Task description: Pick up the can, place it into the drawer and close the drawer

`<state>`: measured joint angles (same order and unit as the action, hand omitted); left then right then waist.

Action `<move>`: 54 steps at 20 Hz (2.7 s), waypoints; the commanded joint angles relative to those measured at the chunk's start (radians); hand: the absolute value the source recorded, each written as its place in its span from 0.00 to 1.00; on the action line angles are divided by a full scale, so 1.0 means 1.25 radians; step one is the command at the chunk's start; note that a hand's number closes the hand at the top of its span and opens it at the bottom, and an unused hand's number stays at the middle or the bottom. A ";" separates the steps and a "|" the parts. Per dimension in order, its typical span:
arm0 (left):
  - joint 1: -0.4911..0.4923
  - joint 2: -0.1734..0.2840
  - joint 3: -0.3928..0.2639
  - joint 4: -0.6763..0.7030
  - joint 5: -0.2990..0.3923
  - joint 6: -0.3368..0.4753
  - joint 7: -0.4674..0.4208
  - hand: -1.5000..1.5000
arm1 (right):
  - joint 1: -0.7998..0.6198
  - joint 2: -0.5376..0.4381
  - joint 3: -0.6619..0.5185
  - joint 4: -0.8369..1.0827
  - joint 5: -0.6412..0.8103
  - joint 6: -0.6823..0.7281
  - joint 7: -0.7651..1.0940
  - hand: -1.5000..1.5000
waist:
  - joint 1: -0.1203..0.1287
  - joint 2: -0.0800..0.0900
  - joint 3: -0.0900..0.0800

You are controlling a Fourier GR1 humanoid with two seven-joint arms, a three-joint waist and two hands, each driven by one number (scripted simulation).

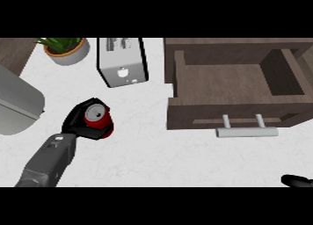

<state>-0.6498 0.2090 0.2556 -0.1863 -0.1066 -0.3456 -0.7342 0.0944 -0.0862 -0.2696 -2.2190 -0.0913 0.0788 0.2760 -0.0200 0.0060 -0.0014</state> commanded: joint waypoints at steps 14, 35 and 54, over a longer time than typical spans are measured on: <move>-0.032 -0.144 0.041 -0.196 0.117 0.234 0.142 1.00 | 0.011 -0.008 -0.027 -0.042 -0.001 0.000 0.028 0.00 | 0.020 -0.009 0.002; -0.294 -0.167 -0.247 -0.549 0.224 0.498 0.628 1.00 | -0.038 -0.024 -0.025 -0.023 0.019 -0.006 0.042 0.00 | 0.007 -0.005 0.001; -0.673 -0.167 -0.351 -0.266 0.353 0.627 0.719 1.00 | -0.054 -0.027 -0.015 -0.053 0.020 -0.012 0.073 0.00 | -0.038 0.005 0.002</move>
<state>-1.4288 0.0007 -0.1481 -0.6102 0.2881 0.4208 0.1806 0.0263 -0.1148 -0.2971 -2.2624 -0.0658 0.0610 0.3467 -0.0477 0.0082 0.0014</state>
